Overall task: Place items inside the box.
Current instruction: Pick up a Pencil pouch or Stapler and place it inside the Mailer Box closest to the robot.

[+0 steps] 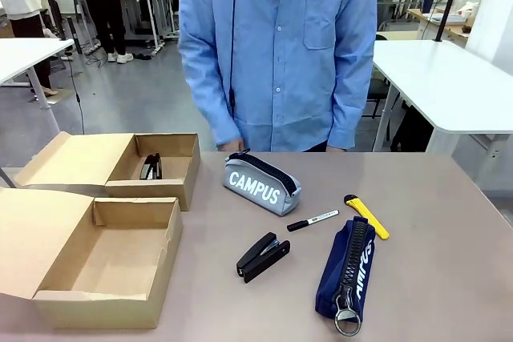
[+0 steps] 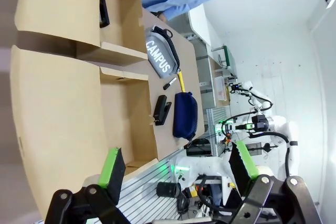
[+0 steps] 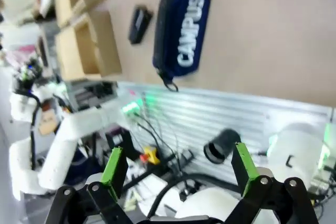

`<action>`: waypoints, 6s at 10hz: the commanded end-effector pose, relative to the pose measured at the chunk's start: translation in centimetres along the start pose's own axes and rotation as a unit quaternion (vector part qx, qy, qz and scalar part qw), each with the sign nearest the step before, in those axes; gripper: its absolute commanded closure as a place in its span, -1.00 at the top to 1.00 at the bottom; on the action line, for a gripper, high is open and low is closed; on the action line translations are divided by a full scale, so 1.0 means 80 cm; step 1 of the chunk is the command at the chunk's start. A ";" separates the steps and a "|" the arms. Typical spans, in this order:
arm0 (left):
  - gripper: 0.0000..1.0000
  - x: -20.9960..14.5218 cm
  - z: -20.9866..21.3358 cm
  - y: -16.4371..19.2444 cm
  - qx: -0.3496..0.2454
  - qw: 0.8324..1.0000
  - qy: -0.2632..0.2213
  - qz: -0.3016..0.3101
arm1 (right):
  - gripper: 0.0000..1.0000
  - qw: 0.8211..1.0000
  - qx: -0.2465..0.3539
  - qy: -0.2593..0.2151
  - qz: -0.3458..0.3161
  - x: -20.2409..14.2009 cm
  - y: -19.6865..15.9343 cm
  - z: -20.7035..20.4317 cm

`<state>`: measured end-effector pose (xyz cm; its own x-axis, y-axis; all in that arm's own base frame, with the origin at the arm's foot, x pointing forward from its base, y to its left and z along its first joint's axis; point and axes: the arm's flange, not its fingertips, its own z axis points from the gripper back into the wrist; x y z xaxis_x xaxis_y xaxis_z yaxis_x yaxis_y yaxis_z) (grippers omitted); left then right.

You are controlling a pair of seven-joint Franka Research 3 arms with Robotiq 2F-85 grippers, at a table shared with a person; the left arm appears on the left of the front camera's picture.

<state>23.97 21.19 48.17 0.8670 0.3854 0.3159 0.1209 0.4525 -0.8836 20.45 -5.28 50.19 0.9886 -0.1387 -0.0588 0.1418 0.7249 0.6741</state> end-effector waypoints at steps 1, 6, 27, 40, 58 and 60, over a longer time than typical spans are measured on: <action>1.00 0.001 0.001 -0.003 -0.014 1.000 -0.007 -0.010 | 1.00 0.998 -0.020 0.004 0.054 -0.034 -0.002 -0.042; 1.00 0.001 0.001 -0.003 -0.014 1.000 -0.007 -0.010 | 1.00 0.991 -0.059 0.113 -0.041 0.021 0.045 -0.094; 1.00 0.001 0.001 -0.003 -0.014 1.000 -0.007 -0.010 | 1.00 0.939 0.309 0.116 -0.094 -0.003 -0.333 -0.067; 1.00 0.001 0.001 -0.003 -0.014 1.000 -0.007 -0.010 | 1.00 0.958 0.141 0.172 -0.179 -0.003 -0.078 -0.168; 1.00 0.001 0.001 -0.003 -0.014 1.000 -0.007 -0.010 | 1.00 0.962 -0.189 0.020 -0.196 -0.026 0.278 -0.447; 1.00 0.001 0.001 -0.003 -0.014 1.000 -0.007 -0.010 | 1.00 0.952 -0.218 -0.065 -0.204 -0.022 0.292 -0.448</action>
<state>24.03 21.16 48.31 0.8654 0.3875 0.3177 0.1230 0.4505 -0.8843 23.45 34.87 39.53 0.8765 -0.4351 -0.2062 0.4791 0.8307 0.2835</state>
